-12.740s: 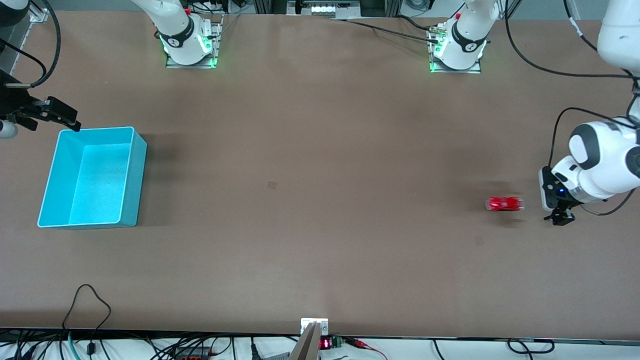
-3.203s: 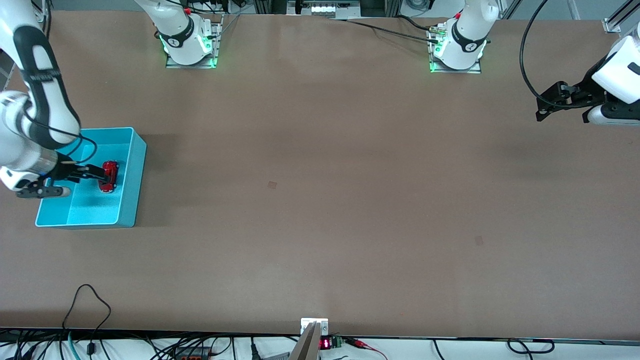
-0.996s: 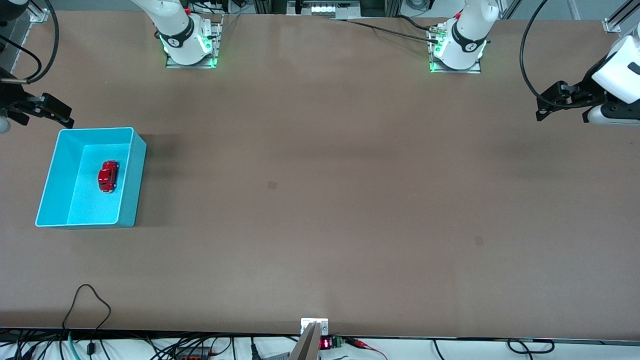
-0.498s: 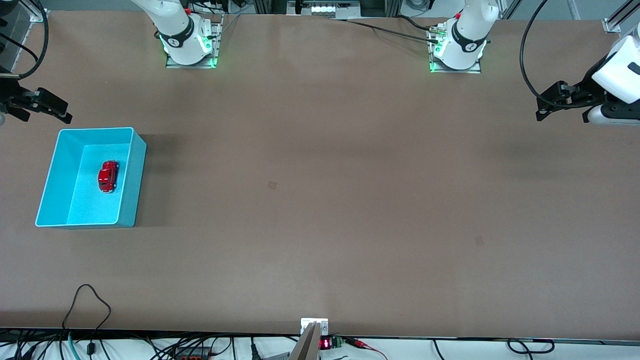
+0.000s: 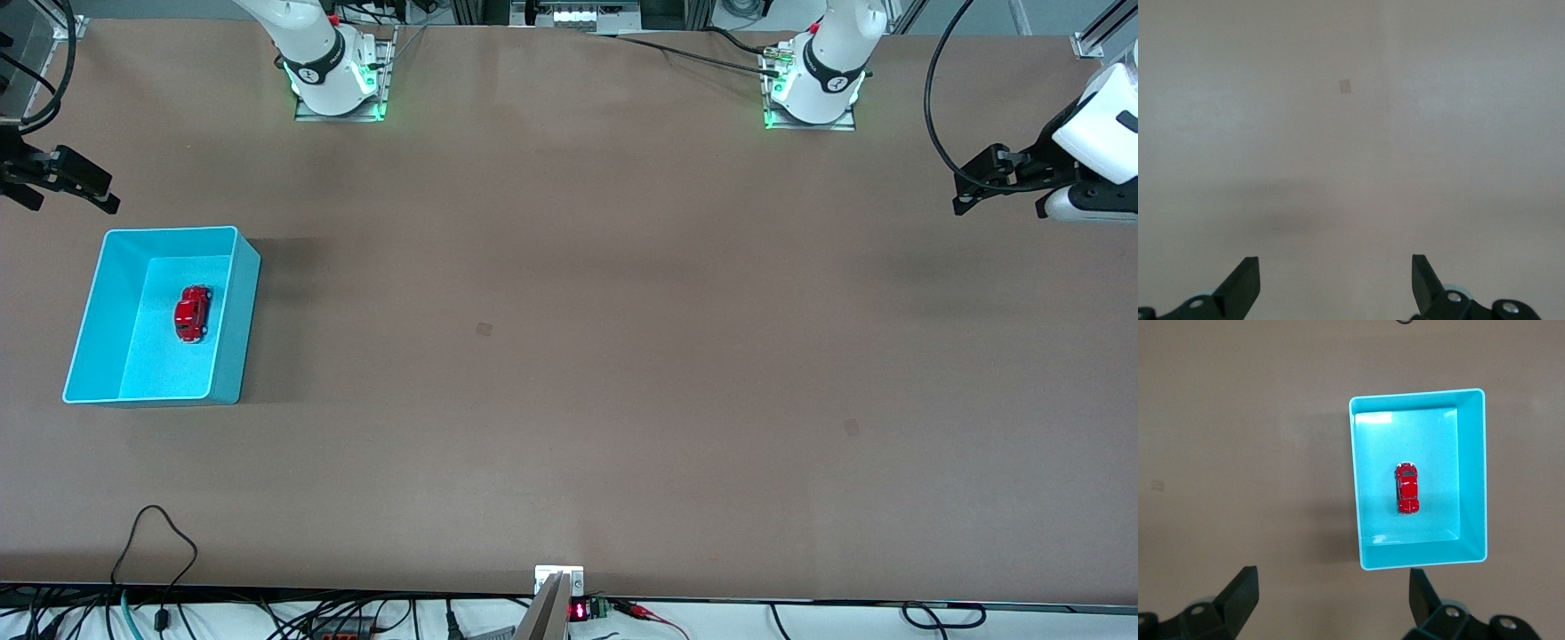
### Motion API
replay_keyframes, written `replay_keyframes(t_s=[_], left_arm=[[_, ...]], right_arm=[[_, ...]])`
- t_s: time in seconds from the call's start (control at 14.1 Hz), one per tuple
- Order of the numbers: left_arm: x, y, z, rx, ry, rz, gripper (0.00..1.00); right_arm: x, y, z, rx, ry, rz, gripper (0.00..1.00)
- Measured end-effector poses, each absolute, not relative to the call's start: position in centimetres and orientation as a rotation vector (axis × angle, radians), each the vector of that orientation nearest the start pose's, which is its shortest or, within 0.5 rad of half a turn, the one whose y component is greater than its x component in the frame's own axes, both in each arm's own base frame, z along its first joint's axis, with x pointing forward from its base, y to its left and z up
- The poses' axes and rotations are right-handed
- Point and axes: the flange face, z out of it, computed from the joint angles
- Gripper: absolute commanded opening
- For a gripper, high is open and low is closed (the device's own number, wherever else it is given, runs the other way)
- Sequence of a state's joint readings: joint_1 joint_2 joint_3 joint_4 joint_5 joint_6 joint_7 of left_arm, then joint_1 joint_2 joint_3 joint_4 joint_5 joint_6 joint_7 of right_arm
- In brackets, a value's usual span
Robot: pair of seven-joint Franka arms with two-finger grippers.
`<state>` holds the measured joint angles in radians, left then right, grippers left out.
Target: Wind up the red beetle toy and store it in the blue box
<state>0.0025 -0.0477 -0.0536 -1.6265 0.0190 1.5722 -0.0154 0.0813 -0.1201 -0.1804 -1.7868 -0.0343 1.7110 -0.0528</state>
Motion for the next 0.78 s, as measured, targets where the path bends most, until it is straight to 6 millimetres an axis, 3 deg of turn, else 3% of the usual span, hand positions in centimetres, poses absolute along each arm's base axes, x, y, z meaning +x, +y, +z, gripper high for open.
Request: replay_keyframes(t_s=[0.78], left_arm=[[53.9, -2.6, 62.4, -3.119, 0.056, 0.009, 1.00]], right_arm=[[51.6, -5.7, 60.9, -3.153, 0.082, 0.003, 1.00]])
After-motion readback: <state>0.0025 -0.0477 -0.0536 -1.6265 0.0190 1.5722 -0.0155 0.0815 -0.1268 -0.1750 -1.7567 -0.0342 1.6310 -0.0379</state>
